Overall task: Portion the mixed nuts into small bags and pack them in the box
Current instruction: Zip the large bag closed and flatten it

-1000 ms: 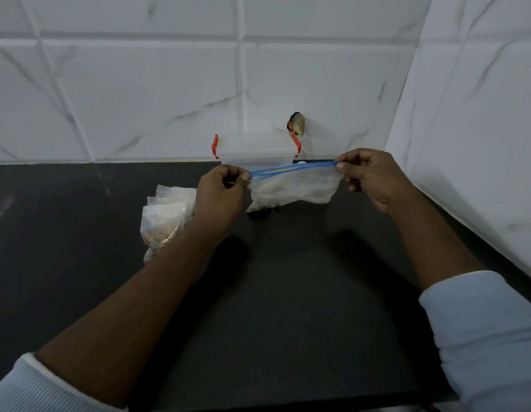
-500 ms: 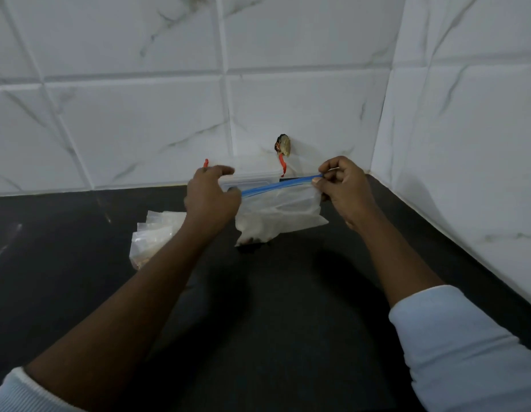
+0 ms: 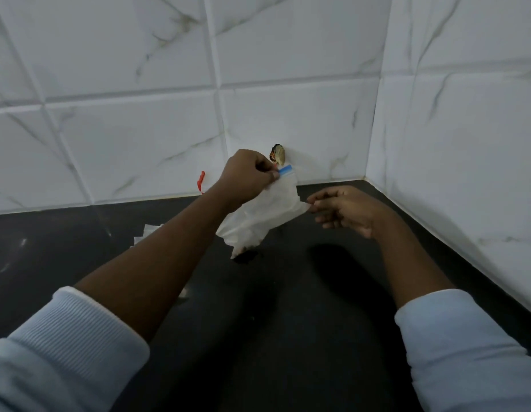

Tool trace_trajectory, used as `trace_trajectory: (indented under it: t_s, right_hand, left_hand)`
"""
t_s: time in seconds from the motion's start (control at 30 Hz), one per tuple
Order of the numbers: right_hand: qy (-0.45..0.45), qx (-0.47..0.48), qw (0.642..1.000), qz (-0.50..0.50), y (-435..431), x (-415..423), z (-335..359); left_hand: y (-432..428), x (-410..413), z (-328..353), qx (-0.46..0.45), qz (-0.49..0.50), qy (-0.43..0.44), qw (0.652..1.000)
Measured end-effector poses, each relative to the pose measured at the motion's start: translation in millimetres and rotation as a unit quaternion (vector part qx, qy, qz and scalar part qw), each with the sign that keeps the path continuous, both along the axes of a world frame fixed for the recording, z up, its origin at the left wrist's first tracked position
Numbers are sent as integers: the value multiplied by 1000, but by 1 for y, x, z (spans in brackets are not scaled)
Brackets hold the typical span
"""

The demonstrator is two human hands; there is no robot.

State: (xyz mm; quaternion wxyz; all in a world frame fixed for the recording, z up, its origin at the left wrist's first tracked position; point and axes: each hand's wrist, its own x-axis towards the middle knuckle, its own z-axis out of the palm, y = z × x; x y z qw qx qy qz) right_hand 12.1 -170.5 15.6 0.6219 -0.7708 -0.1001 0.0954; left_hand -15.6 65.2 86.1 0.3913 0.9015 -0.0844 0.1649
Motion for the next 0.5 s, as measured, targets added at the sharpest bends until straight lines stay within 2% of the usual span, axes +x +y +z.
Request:
trace_trajectory:
  t_s: [0.1, 0.2, 0.37, 0.5]
  right_hand:
    - [-4, 24, 999, 24, 1, -1, -5]
    - [-36, 24, 999, 6, 6, 0, -6]
    - [-13, -91, 994, -62, -3, 4, -21]
    - [-12, -134, 985, -106, -1, 11, -22]
  left_hand:
    - [4, 0, 1, -11, -1, 14, 1000]
    - [3, -1, -1, -17, 1, 25, 1000]
    - [22, 8, 10, -109, 87, -32, 990]
    - [23, 11, 11, -106, 71, -2, 992]
